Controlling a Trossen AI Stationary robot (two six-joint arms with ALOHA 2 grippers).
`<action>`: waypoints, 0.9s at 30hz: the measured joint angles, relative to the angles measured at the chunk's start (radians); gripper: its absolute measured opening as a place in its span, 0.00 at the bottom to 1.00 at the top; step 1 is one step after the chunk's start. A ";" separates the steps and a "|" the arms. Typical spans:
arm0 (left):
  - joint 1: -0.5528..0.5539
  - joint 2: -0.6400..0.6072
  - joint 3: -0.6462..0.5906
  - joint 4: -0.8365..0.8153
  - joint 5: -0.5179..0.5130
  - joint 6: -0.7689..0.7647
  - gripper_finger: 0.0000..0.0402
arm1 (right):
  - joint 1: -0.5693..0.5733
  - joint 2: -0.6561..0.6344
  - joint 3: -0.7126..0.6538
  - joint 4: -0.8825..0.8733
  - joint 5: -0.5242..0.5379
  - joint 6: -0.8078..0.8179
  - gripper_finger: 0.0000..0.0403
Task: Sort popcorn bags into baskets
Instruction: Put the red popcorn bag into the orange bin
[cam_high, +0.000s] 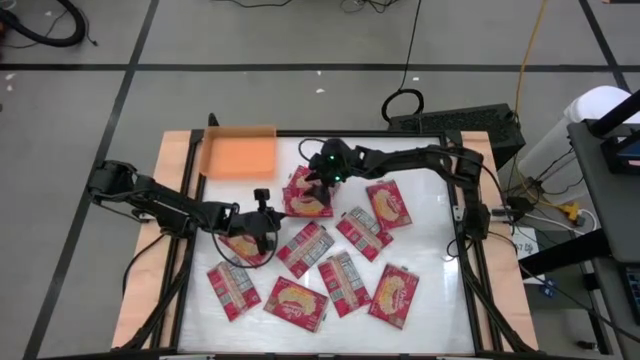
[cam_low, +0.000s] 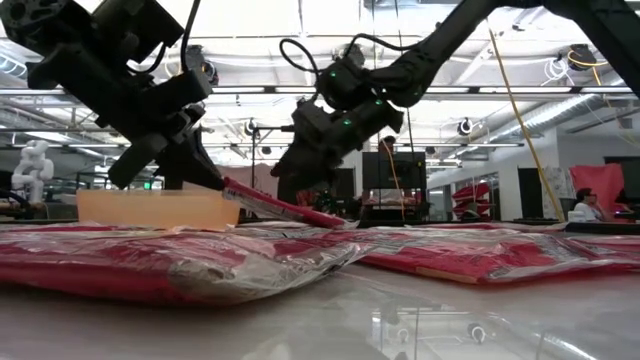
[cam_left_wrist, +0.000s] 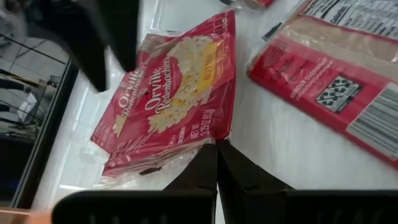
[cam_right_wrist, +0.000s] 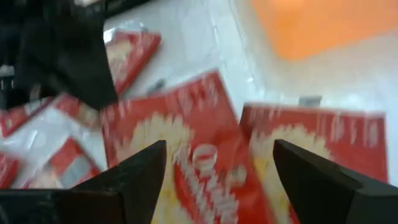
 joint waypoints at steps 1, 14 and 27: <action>0.001 0.000 0.000 0.000 0.000 0.007 0.00 | -0.002 0.006 0.011 0.004 -0.001 0.002 0.74; 0.007 0.000 0.000 -0.002 0.000 0.076 0.00 | 0.016 0.066 0.033 -0.022 -0.029 -0.101 0.66; 0.004 0.000 0.000 -0.013 -0.095 0.111 0.00 | 0.017 0.032 0.032 -0.079 -0.030 -0.065 0.33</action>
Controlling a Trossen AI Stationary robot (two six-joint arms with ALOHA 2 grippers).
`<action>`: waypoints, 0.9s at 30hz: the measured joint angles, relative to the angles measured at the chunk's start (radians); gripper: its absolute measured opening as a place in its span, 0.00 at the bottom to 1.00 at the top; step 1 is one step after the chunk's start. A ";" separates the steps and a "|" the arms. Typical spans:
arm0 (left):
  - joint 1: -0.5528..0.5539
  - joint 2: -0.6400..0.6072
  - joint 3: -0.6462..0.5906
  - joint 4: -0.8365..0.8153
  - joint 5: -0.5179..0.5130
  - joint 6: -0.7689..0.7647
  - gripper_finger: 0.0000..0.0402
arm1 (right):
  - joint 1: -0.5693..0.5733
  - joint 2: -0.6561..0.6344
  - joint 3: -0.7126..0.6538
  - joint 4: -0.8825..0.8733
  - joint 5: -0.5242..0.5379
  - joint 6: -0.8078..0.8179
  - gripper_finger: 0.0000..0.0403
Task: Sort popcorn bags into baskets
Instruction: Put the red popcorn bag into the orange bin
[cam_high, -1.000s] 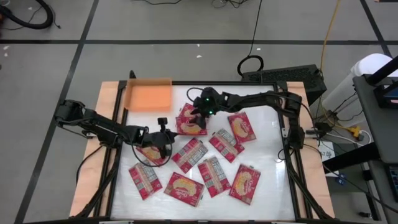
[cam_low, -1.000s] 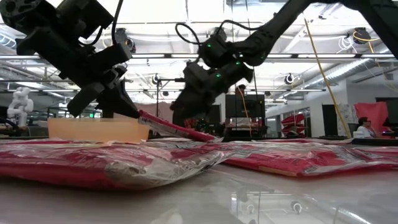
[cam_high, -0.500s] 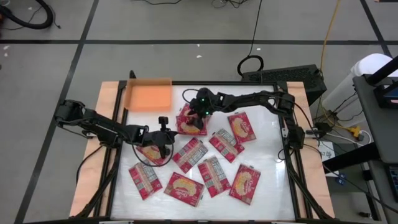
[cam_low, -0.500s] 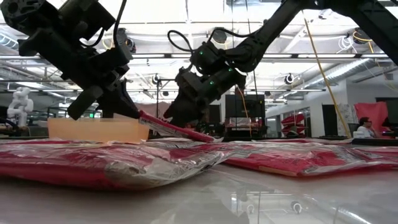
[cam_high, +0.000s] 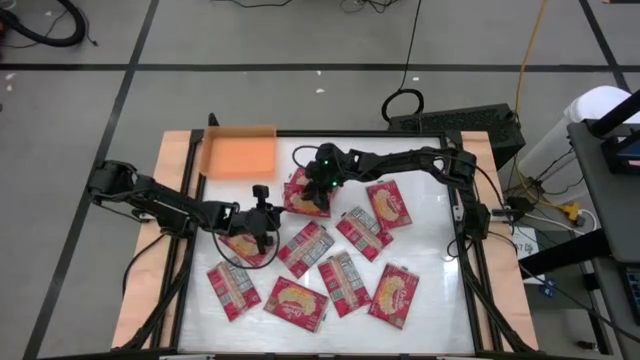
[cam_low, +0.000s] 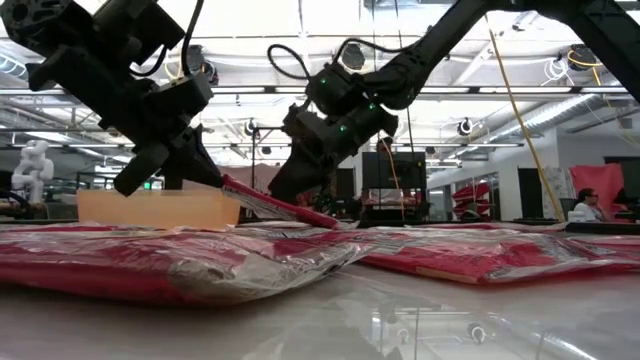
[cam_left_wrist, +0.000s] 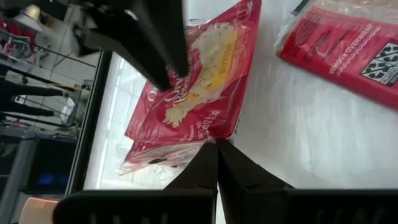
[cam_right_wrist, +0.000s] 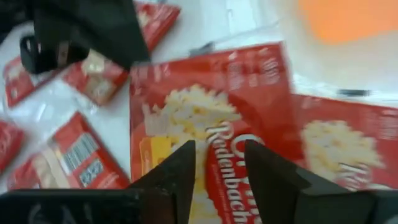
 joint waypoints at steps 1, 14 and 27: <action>-0.002 0.000 0.000 0.000 0.000 0.006 0.00 | -0.010 -0.012 0.000 -0.014 0.000 0.023 0.34; -0.010 0.000 0.000 0.144 -0.026 0.324 0.00 | -0.083 0.000 -0.001 -0.080 -0.104 -0.056 0.78; 0.023 0.000 0.000 0.170 -0.085 0.332 0.00 | -0.078 0.000 -0.003 -0.110 -0.313 -0.252 0.50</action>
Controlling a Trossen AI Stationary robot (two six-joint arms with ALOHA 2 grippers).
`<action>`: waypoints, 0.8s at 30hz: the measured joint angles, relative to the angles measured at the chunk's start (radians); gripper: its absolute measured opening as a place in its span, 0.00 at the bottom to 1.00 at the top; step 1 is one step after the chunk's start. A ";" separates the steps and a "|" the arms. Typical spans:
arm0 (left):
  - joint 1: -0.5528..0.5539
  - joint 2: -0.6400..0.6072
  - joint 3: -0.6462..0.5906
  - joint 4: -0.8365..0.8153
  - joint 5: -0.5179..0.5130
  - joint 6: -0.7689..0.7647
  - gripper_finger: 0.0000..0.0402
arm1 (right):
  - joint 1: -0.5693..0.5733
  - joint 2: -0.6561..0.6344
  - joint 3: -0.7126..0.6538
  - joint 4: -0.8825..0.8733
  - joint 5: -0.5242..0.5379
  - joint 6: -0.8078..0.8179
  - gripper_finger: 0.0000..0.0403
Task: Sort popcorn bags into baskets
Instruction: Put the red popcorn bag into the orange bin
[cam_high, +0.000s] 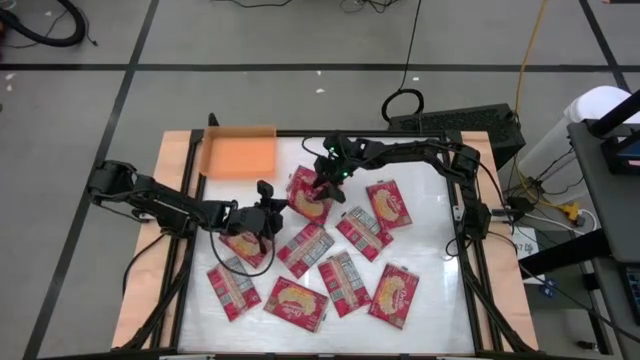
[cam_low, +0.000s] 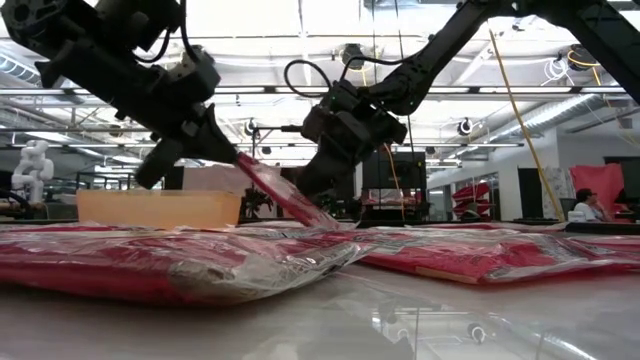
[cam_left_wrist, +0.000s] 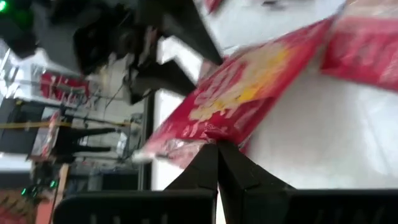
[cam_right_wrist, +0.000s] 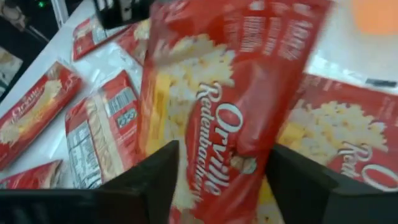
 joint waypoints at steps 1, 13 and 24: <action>0.005 0.000 0.000 0.000 -0.010 -0.009 0.00 | 0.000 -0.002 0.000 -0.008 0.002 -0.004 0.45; 0.029 0.000 -0.001 0.058 -0.066 -0.209 0.01 | 0.019 -0.048 -0.001 -0.086 0.092 0.123 0.03; 0.011 -0.121 0.000 -0.018 -0.096 -0.683 0.34 | 0.101 -0.260 -0.108 -0.120 0.425 0.174 0.01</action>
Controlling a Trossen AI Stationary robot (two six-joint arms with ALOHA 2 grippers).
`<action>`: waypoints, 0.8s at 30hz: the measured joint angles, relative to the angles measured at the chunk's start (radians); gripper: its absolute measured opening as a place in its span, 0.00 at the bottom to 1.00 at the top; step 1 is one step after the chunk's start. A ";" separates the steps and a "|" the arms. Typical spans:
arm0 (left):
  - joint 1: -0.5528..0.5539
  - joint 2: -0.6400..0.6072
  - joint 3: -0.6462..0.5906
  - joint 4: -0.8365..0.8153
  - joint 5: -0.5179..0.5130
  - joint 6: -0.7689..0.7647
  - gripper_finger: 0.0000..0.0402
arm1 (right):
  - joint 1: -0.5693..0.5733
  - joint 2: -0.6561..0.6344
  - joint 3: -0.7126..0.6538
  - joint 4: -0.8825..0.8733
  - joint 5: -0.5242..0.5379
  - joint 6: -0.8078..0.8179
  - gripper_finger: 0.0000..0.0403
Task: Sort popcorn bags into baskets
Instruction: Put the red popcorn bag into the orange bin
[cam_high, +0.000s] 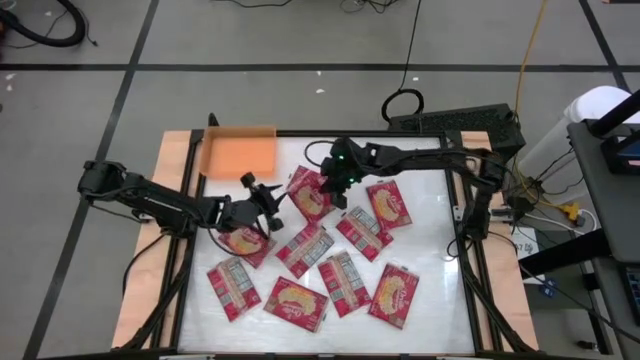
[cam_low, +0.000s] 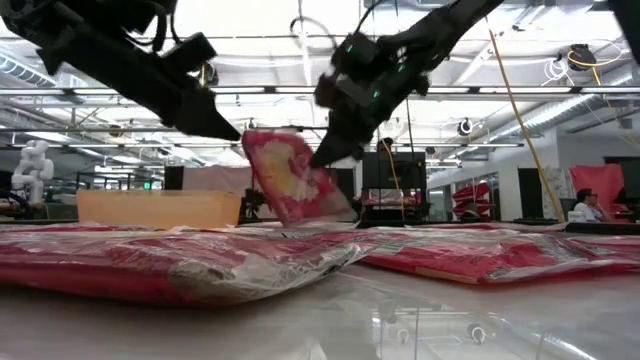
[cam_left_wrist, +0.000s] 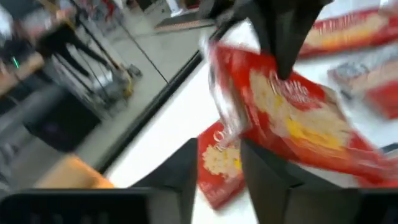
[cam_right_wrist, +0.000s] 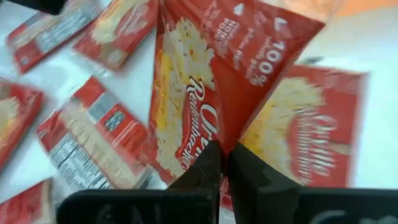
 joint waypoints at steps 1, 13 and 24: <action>0.000 -0.024 0.000 -0.022 0.000 -0.063 0.38 | 0.012 -0.032 -0.029 0.017 0.045 0.015 0.01; 0.018 -0.067 0.000 0.055 0.268 -0.303 0.68 | 0.193 -0.285 -0.590 0.854 0.436 0.260 0.00; 0.139 0.062 0.000 0.448 0.534 -0.215 0.75 | 0.282 -0.286 -0.650 1.007 0.574 0.226 0.00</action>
